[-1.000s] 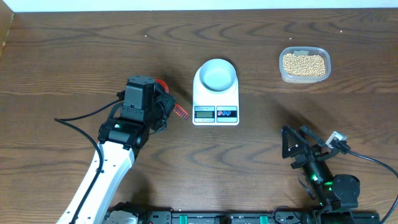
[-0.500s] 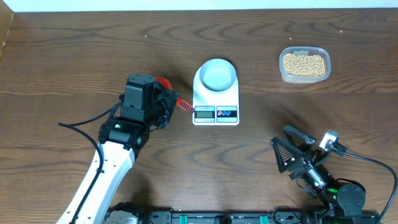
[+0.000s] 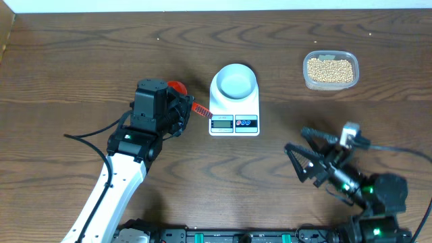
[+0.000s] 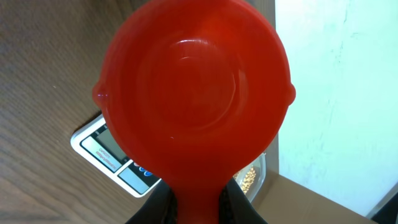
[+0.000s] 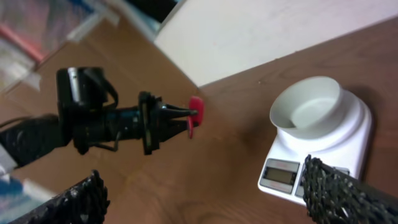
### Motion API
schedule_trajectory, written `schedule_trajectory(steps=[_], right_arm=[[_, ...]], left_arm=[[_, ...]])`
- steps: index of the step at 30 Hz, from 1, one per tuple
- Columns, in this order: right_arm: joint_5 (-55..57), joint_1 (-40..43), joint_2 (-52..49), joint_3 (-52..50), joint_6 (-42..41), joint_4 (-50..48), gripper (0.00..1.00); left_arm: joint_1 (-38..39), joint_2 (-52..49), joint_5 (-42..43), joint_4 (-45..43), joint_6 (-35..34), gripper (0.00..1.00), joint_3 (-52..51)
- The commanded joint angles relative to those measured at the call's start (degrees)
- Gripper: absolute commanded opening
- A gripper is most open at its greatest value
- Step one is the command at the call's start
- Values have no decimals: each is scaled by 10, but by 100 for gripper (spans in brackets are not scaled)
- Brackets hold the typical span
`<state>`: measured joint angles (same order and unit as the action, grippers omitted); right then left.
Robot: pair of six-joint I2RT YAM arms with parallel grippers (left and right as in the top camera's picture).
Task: Scoop item into bowl and weigh 50g on scale
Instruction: 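Move the right gripper to the scoop handle beside the left gripper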
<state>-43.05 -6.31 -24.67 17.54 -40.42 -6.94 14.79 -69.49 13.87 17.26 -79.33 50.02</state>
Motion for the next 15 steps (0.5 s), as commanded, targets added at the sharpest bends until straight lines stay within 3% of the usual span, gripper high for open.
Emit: schedule_trajectory(steps=[1,12,15], right_arm=[[-19,-37,-83,57,94,7,99],[136,-212,-329,200,201,7,99],[151,-256,-399,237,263,1,99]], left_arm=[[0,-1,-1,-3,-3,7,10],[-35,-1,-1,-2,-32,7,10],[-38,-1,-1,-3,-45,7,10]])
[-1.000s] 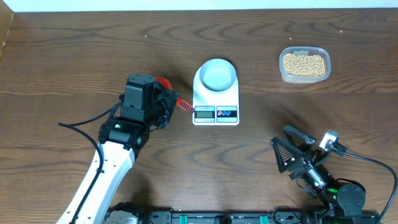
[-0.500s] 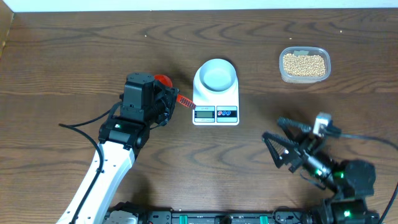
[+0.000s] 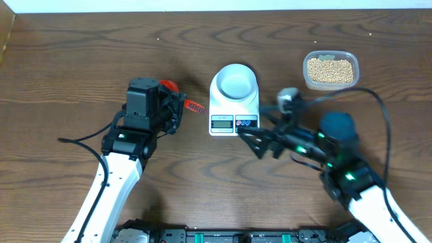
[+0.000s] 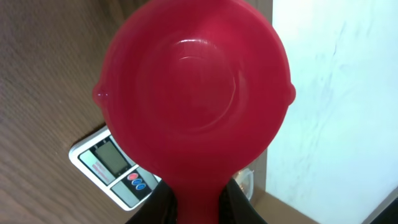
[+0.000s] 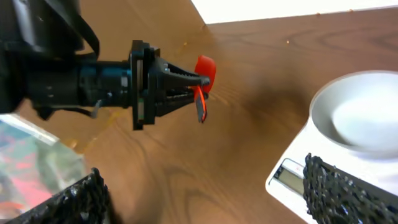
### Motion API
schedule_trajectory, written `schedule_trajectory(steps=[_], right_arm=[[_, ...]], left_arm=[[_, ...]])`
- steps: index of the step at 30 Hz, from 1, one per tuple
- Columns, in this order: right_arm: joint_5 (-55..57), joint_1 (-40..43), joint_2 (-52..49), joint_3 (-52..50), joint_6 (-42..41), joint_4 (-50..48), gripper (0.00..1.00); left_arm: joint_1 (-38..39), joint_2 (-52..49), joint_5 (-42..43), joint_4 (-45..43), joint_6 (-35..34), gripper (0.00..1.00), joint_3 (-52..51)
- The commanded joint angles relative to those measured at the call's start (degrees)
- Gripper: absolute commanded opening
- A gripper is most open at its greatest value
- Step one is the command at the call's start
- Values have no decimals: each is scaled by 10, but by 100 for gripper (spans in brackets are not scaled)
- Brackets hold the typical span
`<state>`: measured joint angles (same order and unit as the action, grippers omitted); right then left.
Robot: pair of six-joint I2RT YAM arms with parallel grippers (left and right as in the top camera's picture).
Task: Scoop item into bowl and weigh 50g on scale
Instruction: 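Move the right gripper to the scoop handle beside the left gripper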
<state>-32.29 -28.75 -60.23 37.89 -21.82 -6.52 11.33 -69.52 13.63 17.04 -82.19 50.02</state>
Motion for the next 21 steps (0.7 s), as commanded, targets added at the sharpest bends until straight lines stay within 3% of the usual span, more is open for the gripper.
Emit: schedule_trajectory(steps=[1,6,13,17,21], right_arm=[[44,-45,-69,46,92,-11,99],[52,-80,-161,86,89,-55,99],[45,-82,-186,86,-125,-52,99],[52,-83,-186,86,-113,-57,99],[54,-84,-186,86,-78,-75,91]], left_arm=[[-4,-1,1,0,-24,7,10],[-4,-1,1,0,-33,7,10],[-4,-1,7,0,-32,7,10],[-4,-1,7,0,-32,7,10],[-4,-1,7,0,-33,7,10]])
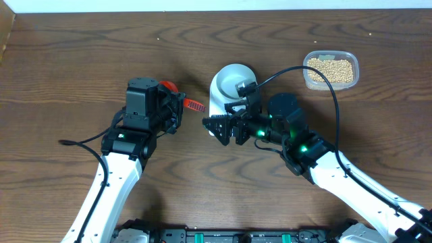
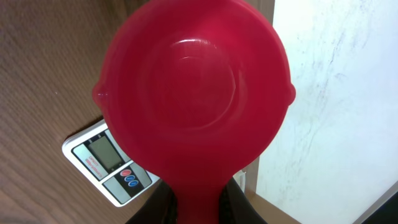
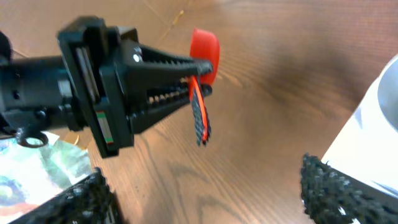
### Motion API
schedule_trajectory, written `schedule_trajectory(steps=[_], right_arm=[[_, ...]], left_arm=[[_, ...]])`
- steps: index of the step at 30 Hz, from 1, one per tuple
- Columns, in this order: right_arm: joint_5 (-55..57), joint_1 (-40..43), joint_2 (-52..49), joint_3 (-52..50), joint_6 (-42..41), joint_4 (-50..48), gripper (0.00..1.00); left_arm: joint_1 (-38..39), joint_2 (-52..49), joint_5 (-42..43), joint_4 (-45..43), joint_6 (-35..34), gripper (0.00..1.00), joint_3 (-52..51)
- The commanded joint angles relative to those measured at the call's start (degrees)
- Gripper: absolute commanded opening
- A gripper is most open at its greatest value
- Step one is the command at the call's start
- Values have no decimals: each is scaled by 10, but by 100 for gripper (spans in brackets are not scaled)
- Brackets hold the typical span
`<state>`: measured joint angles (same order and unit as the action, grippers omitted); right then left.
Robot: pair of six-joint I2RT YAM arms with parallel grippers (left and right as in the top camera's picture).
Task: Scoop item into bowl and weigh 50g on scale
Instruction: 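Move the right gripper to the scoop handle beside the left gripper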
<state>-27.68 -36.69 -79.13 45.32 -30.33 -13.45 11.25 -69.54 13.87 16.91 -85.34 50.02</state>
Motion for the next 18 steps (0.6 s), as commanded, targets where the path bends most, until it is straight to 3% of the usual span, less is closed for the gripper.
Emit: schedule_trajectory(steps=[1,4,10,13,18], right_arm=[[9,-7,3,12,13,-9,89],[47,-24,0,12,12,-19,85],[33,-43,-1,12,10,-18,99],[28,-44,-2,12,24,-25,87],[68,-50,-17,12,56,-45,83]], left_arm=[[-3,-1,5,1,-1,7,10],[-3,-1,5,1,-7,7,10],[-3,-1,8,1,-14,7,10],[-3,-1,11,1,-14,7,10],[-3,-1,18,1,-20,7,10]])
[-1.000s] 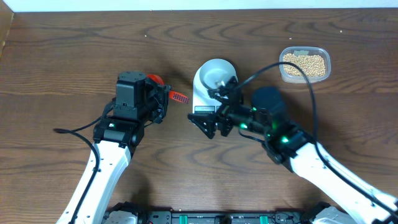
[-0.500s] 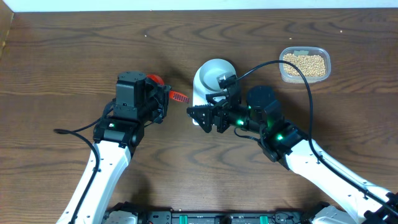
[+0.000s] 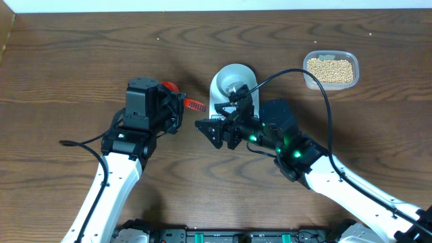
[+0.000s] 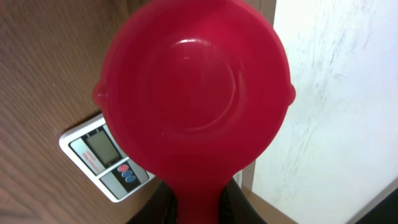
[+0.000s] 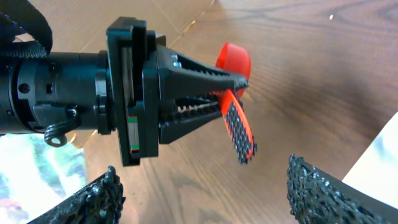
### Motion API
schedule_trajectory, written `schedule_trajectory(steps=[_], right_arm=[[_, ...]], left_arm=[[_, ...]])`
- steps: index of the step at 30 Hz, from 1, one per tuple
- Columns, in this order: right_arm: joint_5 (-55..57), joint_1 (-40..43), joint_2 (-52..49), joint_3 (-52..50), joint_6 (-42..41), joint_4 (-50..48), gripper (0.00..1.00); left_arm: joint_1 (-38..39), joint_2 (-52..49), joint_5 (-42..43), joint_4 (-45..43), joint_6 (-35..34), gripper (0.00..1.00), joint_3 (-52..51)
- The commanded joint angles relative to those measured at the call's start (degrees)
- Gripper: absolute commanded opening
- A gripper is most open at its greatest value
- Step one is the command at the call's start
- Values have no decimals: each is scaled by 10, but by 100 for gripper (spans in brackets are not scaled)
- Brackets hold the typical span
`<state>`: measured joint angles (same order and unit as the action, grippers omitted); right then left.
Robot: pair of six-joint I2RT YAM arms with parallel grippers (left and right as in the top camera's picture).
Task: Scoop item into bowl and weigh 50g on scale
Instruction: 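Move the right gripper to the scoop handle beside the left gripper, then close the right gripper on the scoop handle and release the left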
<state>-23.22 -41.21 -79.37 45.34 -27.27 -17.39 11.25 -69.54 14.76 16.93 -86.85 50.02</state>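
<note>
My left gripper (image 3: 177, 109) is shut on a red scoop (image 3: 169, 87), left of the scale. The scoop's empty cup fills the left wrist view (image 4: 196, 93), with the gripper (image 4: 199, 202) clamped on its neck. The scoop's handle (image 3: 196, 106) sticks out to the right. My right gripper (image 3: 214, 130) is open, facing the handle (image 5: 239, 130) from a short way off, fingers (image 5: 93, 199) spread wide. The white bowl (image 3: 233, 77) sits on the scale (image 4: 102, 162), largely hidden under my right arm in the overhead view.
A clear tub of soybeans (image 3: 330, 69) stands at the back right of the wooden table (image 3: 81, 61). My right arm stretches from the front right across the scale's front. A white wall runs along the table's far edge.
My right gripper has shifted a little left, closer to the tip of the scoop's handle, still open. The left gripper and scoop have not moved.
My left gripper has held the red scoop left of the scale throughout. My right gripper was open near the table's front right, then in front of the scale, then over its display, and now just right of the handle.
</note>
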Motion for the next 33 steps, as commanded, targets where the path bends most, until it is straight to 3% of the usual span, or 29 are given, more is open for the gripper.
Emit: schedule_trajectory(steps=[1,9,14,22,33], right_arm=[[20,-5,-24,12,25,-13,83],[-11,-5,-91,36,27,-54,97],[-4,-5,-109,60,42,-54,98],[0,-5,-142,84,42,-55,86],[2,3,-157,90,42,-60,62]], left_arm=[[-3,-1,11,1,-5,7,10],[-3,-1,11,1,-5,7,10],[-3,-1,11,1,-5,7,10],[-3,-1,13,1,-5,7,10],[-3,-1,14,1,-5,7,10]])
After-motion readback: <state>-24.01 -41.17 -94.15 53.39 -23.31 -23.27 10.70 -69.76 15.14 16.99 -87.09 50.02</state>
